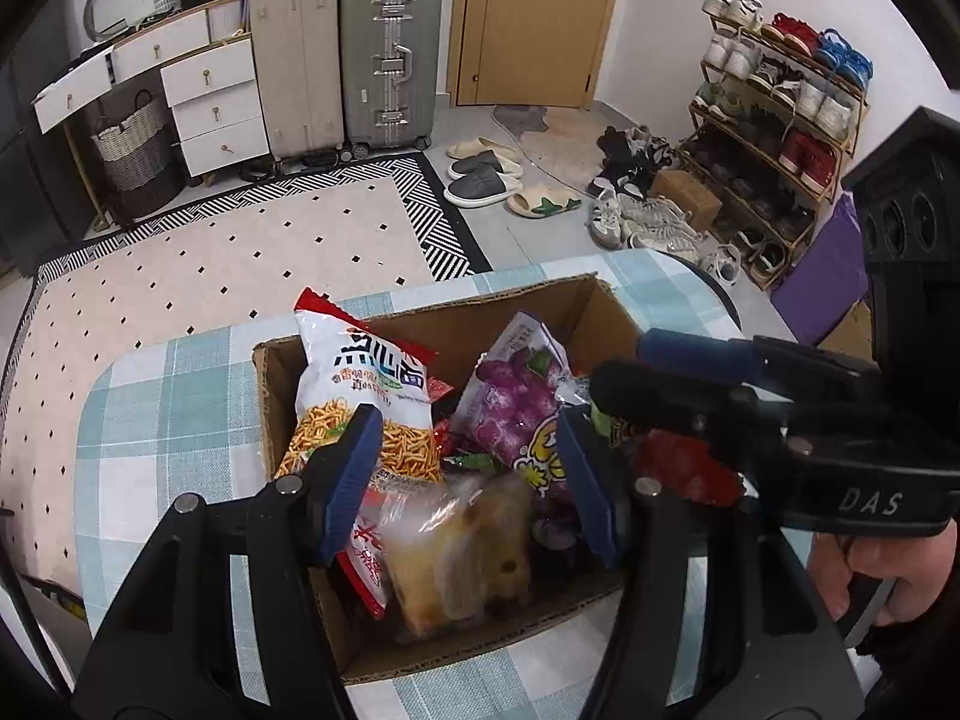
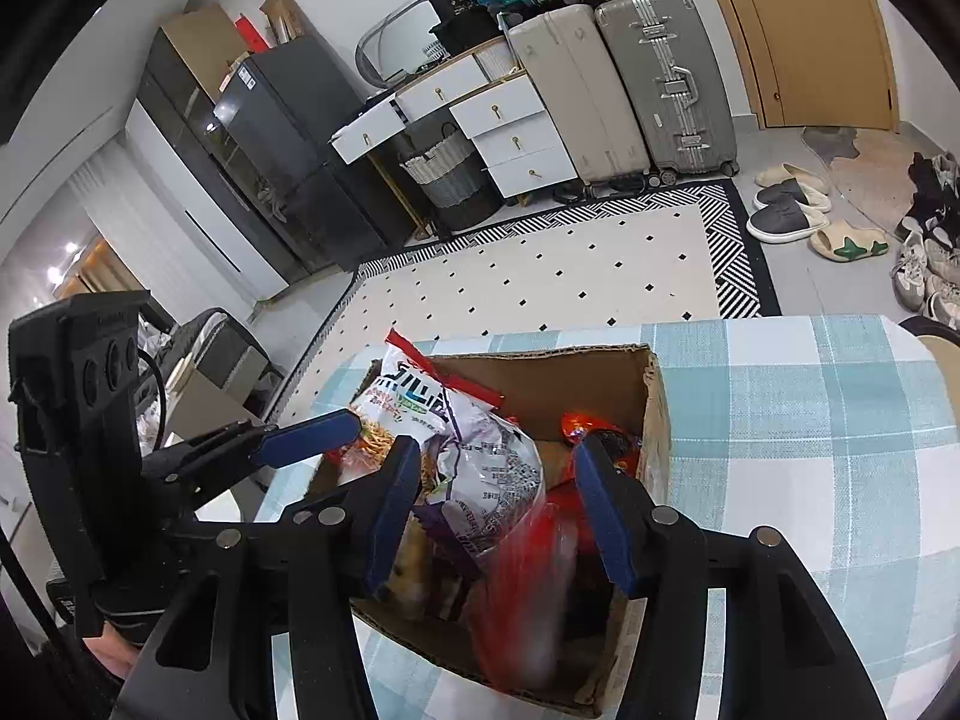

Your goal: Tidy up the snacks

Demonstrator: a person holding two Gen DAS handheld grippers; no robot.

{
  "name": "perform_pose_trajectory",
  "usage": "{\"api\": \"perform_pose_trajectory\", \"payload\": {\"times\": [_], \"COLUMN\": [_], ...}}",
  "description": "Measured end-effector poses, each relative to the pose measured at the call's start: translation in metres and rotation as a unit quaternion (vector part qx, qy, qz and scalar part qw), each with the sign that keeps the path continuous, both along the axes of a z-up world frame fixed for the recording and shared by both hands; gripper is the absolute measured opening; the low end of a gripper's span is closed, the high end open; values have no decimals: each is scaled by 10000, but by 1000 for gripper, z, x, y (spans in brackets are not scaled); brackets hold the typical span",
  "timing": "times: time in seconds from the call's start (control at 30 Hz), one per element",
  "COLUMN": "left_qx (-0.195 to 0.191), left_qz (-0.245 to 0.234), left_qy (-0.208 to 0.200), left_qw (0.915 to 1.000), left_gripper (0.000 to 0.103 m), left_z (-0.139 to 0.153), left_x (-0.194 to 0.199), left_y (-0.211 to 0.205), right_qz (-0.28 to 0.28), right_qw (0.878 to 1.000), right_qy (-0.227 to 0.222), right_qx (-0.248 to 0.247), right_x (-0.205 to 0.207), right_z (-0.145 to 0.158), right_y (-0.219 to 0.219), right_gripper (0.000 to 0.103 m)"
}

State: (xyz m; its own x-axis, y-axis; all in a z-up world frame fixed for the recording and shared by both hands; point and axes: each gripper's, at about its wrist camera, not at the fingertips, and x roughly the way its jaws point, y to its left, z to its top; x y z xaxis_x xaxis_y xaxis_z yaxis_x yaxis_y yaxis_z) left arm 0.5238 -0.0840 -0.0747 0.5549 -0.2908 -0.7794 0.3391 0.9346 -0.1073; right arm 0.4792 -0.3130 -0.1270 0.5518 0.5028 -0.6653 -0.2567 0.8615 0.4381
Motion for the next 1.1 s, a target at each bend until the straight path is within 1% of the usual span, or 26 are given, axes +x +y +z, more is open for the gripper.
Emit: {"api": "perform_pose_trajectory", "payload": {"times": [0.03, 0.1, 0.17, 0.27, 0.43, 0.5, 0.57, 0.6, 0.67, 0.7, 0.73, 0.77, 0.87, 1.0, 1.03, 1.07, 1.1], "left_qx": [39, 36, -14, -20, -18, -52, -121, -117, -126, -125, -111, -87, -42, 6, -4, -80, -141], "left_qz": [18, 26, 60, 133, 339, 418, 459, 484, 542, 573, 617, 682, 674, 725, 755, 798, 822], "left_qy": [-44, -103, -112, -216, -626, -771, -936, -1006, -1194, -1281, -1386, -1560, -1815, -2155, -2180, -2172, -2174], "left_qw": [10000, 9999, 9999, 9997, 9975, 9961, 9945, 9937, 9913, 9900, 9884, 9854, 9811, 9738, 9730, 9728, 9725], "left_gripper": [58, 58, 58, 60, 64, 64, 64, 65, 70, 76, 79, 80, 81, 88, 89, 90, 98], "left_z": [2, 4, 8, 16, 37, 48, 60, 63, 75, 80, 85, 93, 108, 125, 127, 131, 133], "left_x": [-5, -8, -11, -20, -48, -63, -81, -88, -109, -118, -127, -141, -169, -215, -226, -241, -251], "left_y": [2, 4, 6, 12, 24, 30, 36, 37, 42, 44, 46, 49, 51, 57, 60, 64, 67], "right_qz": [-5, 10, -45, -61, -91, -120, -96, -75, -62, -69, -65, -76, -170, -339, -361, -381, -402], "right_qw": [10000, 10000, 9997, 9992, 9964, 9944, 9922, 9916, 9889, 9879, 9870, 9866, 9842, 9792, 9782, 9773, 9761], "right_qy": [-7, -60, -198, -398, -842, -1048, -1240, -1286, -1483, -1548, -1604, -1626, -1732, -1959, -1995, -2027, -2066], "right_qx": [-29, -66, -167, -65, -4, -7, 23, 53, 80, 74, 84, 113, 321, 400, 439, 487, 537], "right_x": [0, -3, -8, -16, -42, -57, -73, -80, -99, -106, -116, -124, -151, -190, -200, -209, -217], "right_z": [0, 3, 9, 21, 52, 64, 75, 80, 90, 94, 98, 101, 108, 113, 113, 113, 113], "right_y": [0, 1, 0, -3, -5, -6, -6, -6, -7, -7, -8, -9, -17, -28, -31, -34, -36], "right_gripper": [56, 64, 66, 66, 67, 71, 81, 82, 84, 85, 88, 90, 92, 95, 97, 100, 101]}}
